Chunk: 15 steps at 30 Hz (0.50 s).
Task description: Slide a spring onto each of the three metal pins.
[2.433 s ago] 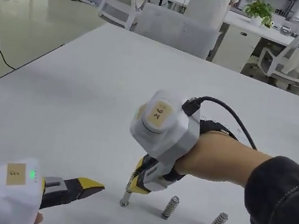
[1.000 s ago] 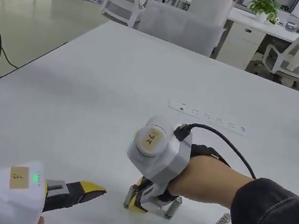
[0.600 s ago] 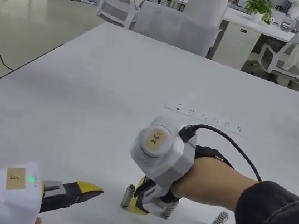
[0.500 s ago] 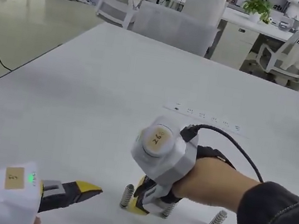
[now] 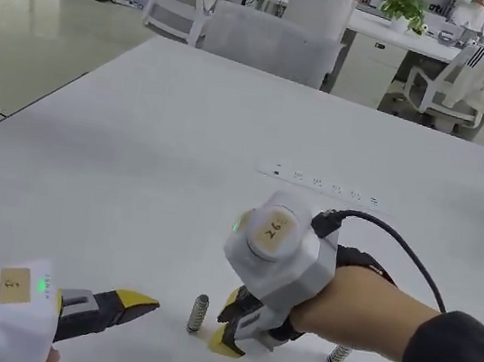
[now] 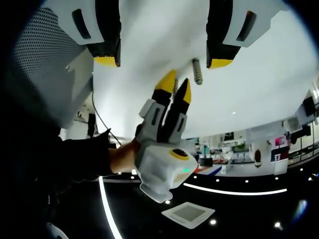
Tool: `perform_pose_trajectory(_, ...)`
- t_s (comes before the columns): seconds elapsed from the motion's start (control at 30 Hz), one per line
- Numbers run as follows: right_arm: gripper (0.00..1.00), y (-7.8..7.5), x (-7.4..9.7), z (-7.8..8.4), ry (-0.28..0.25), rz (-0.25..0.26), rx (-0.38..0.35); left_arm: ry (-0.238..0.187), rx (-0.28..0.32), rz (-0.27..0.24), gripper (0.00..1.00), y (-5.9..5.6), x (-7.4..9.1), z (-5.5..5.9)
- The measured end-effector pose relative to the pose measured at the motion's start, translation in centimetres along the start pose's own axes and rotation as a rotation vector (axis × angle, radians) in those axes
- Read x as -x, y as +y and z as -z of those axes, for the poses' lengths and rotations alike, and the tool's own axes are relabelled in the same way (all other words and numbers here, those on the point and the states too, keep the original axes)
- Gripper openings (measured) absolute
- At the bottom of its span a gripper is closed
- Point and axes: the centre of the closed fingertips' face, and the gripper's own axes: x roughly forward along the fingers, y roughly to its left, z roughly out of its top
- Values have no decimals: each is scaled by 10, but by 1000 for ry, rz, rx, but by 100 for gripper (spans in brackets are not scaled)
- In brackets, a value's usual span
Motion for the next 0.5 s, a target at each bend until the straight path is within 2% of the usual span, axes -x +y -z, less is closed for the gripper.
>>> perform_pose_trajectory(0.5, 21, 18, 15, 5, -70, 28, -33, 0, -6, 2, 66, -1, 0, -3)
